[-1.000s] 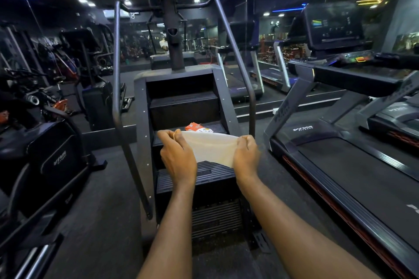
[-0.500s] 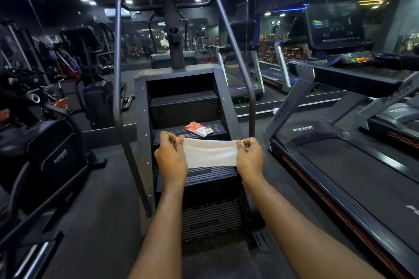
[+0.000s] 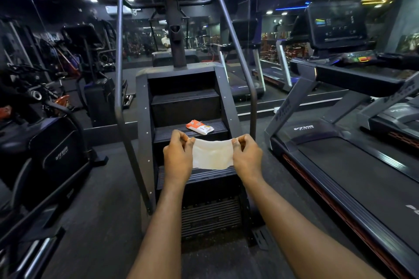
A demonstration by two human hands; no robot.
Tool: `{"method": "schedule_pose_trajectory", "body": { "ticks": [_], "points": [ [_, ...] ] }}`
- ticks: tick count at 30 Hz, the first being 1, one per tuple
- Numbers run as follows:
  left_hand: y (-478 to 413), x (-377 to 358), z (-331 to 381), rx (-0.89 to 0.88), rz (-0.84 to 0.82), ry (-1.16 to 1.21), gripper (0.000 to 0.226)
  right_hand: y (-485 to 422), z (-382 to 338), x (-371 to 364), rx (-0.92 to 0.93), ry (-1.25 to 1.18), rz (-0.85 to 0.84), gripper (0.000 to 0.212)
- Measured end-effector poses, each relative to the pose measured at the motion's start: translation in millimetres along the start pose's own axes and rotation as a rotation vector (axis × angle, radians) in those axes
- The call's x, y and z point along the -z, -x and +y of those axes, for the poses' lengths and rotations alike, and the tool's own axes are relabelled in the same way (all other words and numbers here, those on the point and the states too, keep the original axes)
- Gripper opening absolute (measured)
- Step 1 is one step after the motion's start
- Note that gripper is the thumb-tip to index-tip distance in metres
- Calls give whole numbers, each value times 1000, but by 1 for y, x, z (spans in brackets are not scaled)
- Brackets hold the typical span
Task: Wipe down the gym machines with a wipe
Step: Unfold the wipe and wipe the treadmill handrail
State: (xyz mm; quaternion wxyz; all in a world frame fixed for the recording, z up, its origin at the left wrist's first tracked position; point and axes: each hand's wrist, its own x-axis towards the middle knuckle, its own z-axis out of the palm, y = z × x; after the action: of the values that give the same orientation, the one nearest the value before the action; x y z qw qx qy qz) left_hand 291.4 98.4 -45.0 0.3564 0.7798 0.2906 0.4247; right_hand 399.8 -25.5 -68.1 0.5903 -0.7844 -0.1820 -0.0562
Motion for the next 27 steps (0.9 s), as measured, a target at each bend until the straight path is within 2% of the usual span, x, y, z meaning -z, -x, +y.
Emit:
{"method": "schedule_pose_trajectory", "body": {
  "ticks": [8, 20, 27],
  "points": [
    [6, -15, -2, -34, -191, -44, 10, 4, -8, -5, 34, 1, -72, 12],
    [4, -17, -2, -18, -167, -127, 10, 8, -8, -12, 56, -18, -174, 9],
    [3, -14, 2, -15, -196, -105, 10, 14, -17, -14, -10, -137, -329, 16]
  ]
}}
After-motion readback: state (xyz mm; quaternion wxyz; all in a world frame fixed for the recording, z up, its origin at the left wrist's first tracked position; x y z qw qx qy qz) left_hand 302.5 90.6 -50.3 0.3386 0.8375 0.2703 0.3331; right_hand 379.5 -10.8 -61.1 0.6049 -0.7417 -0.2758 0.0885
